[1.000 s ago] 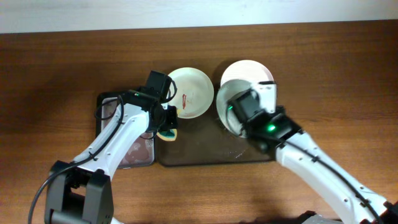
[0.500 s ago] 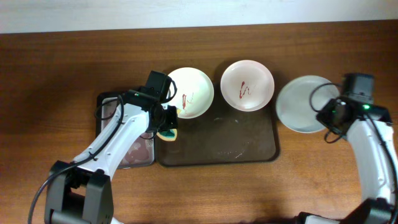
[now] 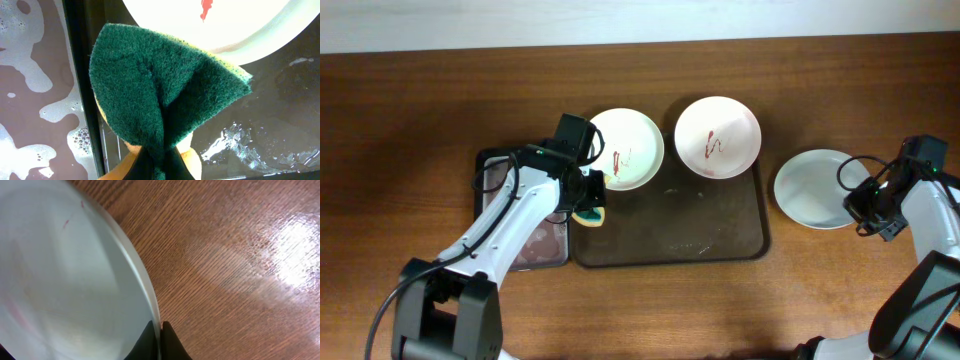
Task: Clean dirty plates on tray and stack at the side
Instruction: 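Lift the cleaned plate with the right gripper and place it right of the tray, then grip the upper-left plate rim with the right gripper and drag it down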
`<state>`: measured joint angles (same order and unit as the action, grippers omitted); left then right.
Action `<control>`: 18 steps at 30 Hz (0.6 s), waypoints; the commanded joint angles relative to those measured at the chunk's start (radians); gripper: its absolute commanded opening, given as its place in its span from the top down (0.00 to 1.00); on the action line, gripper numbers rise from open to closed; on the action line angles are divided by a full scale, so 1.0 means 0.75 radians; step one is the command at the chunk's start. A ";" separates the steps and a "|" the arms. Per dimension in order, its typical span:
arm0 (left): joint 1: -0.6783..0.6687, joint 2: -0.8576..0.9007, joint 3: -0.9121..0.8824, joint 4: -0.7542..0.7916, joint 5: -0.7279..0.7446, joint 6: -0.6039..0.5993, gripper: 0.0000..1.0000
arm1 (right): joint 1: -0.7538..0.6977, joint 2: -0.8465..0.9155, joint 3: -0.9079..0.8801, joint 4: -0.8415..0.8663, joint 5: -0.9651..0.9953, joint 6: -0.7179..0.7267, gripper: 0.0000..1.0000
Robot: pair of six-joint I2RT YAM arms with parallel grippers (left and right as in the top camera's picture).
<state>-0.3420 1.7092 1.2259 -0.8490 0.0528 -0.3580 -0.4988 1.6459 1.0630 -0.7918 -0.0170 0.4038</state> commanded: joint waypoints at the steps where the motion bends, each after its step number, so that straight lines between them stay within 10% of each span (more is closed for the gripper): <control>1: 0.000 -0.012 0.007 0.003 0.014 0.025 0.98 | 0.003 0.002 -0.004 0.003 -0.016 -0.014 0.42; 18: 0.000 -0.012 0.007 0.004 0.014 0.025 0.97 | 0.335 -0.005 0.169 -0.021 -0.626 -0.430 0.36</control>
<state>-0.3420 1.7092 1.2259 -0.8490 0.0532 -0.3576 -0.3527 1.6459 1.1568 -0.8070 -0.4175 0.1898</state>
